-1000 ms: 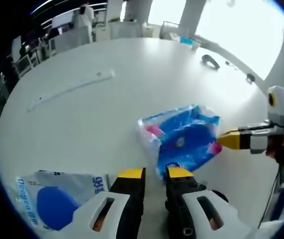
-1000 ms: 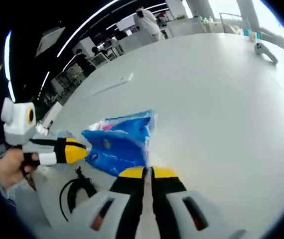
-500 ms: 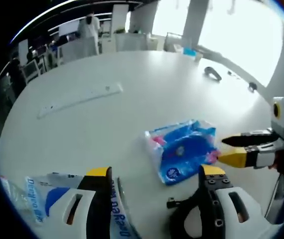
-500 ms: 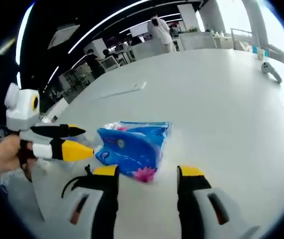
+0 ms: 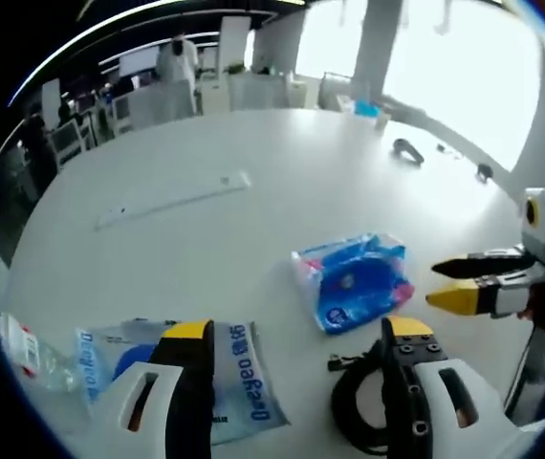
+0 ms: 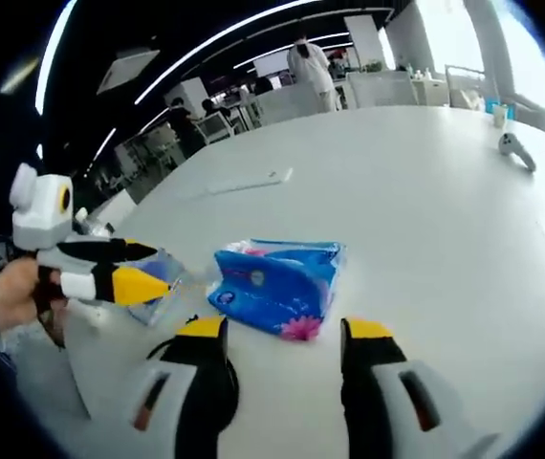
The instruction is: Arrange the tabletop items into an orderly group along one side of the table until the central work area is clear of visible clutter.
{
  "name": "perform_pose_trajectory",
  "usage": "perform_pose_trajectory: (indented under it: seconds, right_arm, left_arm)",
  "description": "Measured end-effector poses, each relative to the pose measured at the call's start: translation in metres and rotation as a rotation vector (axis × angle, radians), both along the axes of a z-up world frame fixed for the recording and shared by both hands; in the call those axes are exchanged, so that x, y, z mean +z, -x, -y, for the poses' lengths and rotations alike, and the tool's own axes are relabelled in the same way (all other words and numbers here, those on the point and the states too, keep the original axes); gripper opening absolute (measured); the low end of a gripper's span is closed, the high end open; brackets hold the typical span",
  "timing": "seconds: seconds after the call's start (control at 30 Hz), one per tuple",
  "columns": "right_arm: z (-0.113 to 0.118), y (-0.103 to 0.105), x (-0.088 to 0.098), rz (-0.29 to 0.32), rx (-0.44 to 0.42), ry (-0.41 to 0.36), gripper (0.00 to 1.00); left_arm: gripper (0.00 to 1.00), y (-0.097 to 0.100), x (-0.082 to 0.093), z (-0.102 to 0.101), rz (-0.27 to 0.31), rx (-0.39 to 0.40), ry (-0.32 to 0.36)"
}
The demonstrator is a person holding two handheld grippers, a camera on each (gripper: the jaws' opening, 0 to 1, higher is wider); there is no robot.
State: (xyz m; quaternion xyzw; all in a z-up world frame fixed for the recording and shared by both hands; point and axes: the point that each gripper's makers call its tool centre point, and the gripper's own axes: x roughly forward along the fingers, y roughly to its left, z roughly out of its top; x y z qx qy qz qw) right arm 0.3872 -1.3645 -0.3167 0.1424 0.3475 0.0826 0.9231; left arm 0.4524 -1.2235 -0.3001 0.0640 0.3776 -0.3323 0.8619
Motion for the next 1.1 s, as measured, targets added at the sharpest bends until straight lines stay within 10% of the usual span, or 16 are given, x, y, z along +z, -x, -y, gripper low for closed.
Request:
perform_pose_trajectory:
  seconds: [1.1]
  right_arm:
    - [-0.051,0.053,0.024,0.016,-0.008,-0.016,0.41]
  left_arm:
    - [0.64,0.045,0.023,-0.082,0.018,0.063,0.031]
